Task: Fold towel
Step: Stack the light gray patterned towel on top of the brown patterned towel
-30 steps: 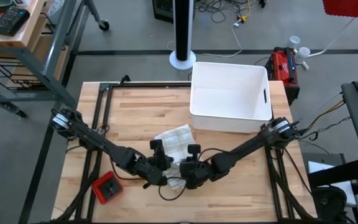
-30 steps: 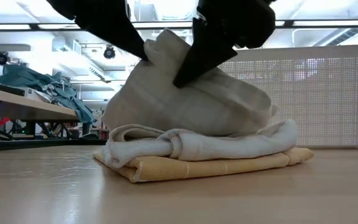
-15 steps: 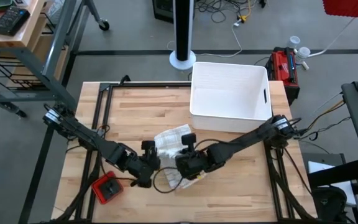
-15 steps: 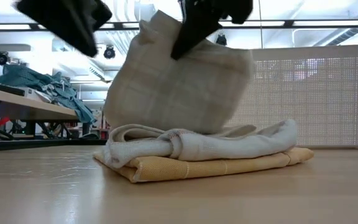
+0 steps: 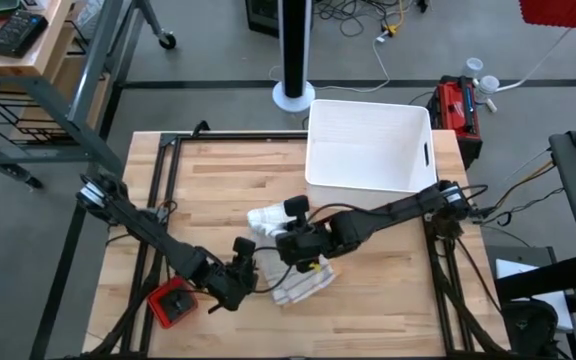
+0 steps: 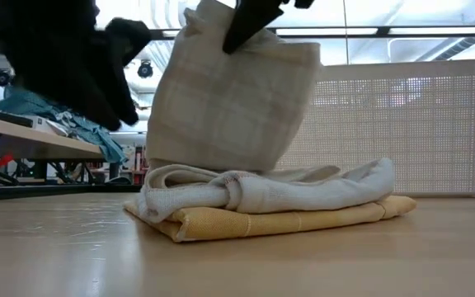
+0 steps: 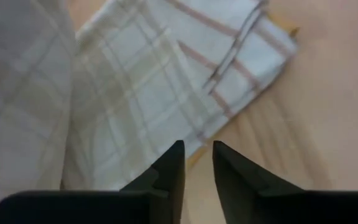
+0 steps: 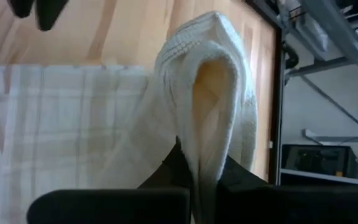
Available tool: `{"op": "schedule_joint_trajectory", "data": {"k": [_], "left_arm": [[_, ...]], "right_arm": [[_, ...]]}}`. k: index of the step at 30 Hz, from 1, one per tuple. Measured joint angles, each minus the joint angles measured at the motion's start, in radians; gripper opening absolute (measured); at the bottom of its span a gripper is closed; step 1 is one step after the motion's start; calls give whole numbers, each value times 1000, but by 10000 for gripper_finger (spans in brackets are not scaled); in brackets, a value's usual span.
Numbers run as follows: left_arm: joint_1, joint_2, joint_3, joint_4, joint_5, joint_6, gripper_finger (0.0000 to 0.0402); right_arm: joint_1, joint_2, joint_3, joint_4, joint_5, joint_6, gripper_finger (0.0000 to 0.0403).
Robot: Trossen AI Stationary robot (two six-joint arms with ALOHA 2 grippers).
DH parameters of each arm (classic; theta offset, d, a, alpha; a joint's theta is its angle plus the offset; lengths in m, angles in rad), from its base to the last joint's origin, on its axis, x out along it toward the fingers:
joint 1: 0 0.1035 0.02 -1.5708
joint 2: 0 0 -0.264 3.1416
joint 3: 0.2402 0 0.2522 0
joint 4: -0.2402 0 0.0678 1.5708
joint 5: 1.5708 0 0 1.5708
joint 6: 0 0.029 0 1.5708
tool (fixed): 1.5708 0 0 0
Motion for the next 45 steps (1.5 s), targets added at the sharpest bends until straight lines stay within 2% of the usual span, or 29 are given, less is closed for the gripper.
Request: {"op": "schedule_joint_trajectory", "data": {"k": [3, 7, 13, 18, 21, 24, 28, 31, 39, 45], "left_arm": [[0, 27, -33, 56, -46, 43, 95], [-3, 49, -86, 167, -122, 119, 132], [-3, 53, -200, 387, -132, 247, 164], [-3, 54, -274, 560, -134, 317, 166], [7, 55, -287, 615, -134, 348, 166], [15, 68, -289, 630, -132, 370, 166], [18, 97, -287, 636, -78, 388, 166], [19, 123, -287, 634, -75, 396, 166], [32, 172, -276, 717, -77, 408, 165], [44, 164, -275, 705, -77, 404, 138]], "right_arm": [[-5, 0, 22, -59, -19, 13, 1], [-15, 0, 43, -88, -100, 65, 0], [-23, -30, 33, -86, -116, 112, 0], [-26, -56, 32, -76, -120, 131, 0], [-32, -68, 32, -74, -185, 138, 0], [-40, -82, 33, -61, -259, 152, 0], [-49, -105, 33, -55, -292, 152, 0], [-57, -116, 33, -47, -321, 152, 0], [-72, -120, 32, -48, -338, 162, 0], [-80, -120, 30, -48, -373, 177, 0]]}}
